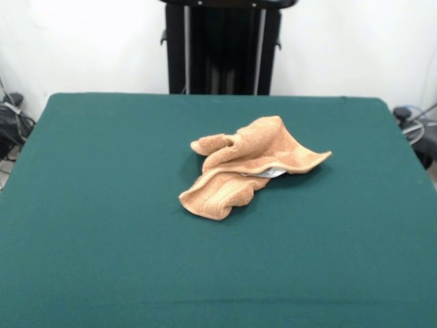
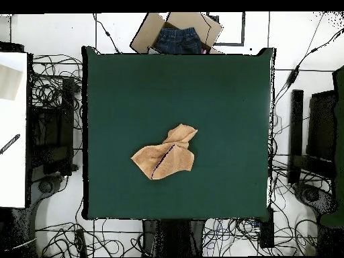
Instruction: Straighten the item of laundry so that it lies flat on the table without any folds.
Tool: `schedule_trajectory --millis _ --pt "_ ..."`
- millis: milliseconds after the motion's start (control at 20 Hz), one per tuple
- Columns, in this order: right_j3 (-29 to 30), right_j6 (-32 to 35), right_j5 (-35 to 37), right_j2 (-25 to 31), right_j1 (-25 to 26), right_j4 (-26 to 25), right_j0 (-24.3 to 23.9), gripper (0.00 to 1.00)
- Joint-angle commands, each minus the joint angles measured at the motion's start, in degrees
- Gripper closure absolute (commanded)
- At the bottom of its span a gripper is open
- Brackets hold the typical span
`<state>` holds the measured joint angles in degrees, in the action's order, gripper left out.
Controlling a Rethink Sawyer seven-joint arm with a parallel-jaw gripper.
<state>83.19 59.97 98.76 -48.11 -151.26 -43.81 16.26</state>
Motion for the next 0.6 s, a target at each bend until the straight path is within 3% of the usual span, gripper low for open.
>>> schedule_trajectory --millis 50,600 --pt "3.6 -2.1 17.5 -0.5 9.9 -0.3 -6.0 0.00" --pt "4.4 -1.9 17.7 -3.3 12.3 0.3 -7.1 0.00"
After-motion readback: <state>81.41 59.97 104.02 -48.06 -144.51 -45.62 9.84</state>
